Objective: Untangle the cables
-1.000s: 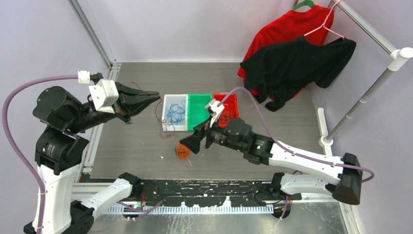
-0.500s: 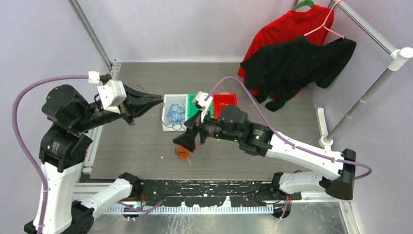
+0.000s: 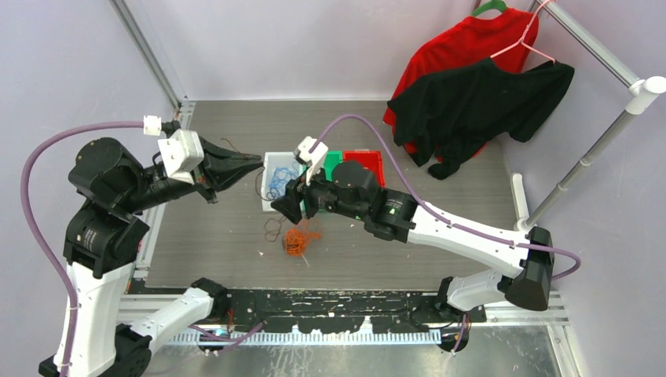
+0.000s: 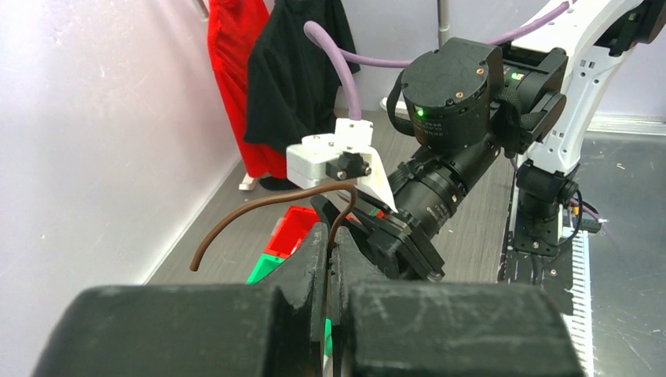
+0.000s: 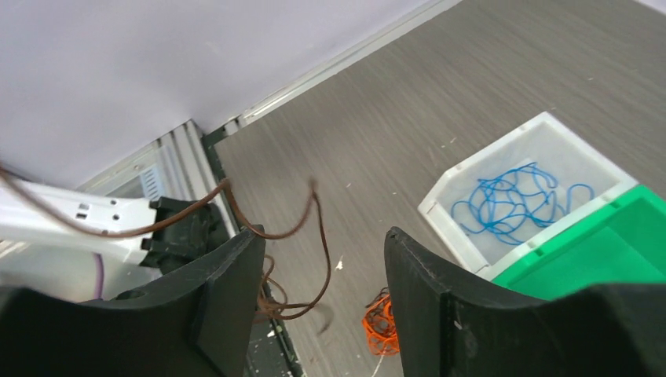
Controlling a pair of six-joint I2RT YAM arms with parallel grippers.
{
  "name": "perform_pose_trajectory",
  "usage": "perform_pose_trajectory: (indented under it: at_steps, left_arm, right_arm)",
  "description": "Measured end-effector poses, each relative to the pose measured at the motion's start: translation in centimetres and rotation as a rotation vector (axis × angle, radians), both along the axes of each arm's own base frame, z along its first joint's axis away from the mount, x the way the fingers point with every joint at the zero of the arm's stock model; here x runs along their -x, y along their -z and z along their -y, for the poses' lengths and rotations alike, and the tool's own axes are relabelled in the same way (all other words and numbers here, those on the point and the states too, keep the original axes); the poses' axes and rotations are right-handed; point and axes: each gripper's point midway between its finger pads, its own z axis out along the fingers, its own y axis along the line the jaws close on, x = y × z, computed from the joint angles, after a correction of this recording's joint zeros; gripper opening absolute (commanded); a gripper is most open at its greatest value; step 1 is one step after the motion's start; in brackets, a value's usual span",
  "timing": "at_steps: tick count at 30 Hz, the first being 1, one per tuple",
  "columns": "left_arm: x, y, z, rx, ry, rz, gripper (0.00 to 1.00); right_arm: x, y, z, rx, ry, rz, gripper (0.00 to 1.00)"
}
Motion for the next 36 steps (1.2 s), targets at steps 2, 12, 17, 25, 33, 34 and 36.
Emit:
perform_pose_trajectory:
  at_steps: [2,12,17,25,33,34,36]
  left_arm:
    - [0.0,0.3,0.0,-0.001,0.000,-0.007,0.00]
    - [0.1,1.5,0.5,0.016,0.020,-0.101,0.00]
    - [-0.1,2.1,0.6,0.019,0.020,-0.130,0.00]
    - [-1.4,4.4,0.6,-0.013,-0.016,-0.162,0.00]
    - [-1.8,4.8,0.5,-0.027,-0.031,-0.146,0.00]
    - [-1.8,4.8,0.5,-0.027,-0.031,-0.146,0.00]
    - [-1.8,4.8,0.5,-0.028,-0.031,-0.144,0.00]
  right_arm:
    - [-0.5,-0.3,0.2,-0.004,0.026,0.015,0.62]
    - [0.3,-2.1,0.4,-0.060,0.001,0.018,0.21]
    - [0.2,-2.2,0.4,-0.078,0.014,-0.010,0.01]
    - [-1.6,-2.4,1.6,-0.110,0.098,-0.052,0.01]
    - [-1.9,-2.8,4.5,-0.140,0.119,-0.065,0.76]
    - [-1.5,-2.8,4.6,-0.139,0.099,-0.062,0.79]
    - [-0.7,-2.9,4.5,-0.137,0.050,-0.056,0.85]
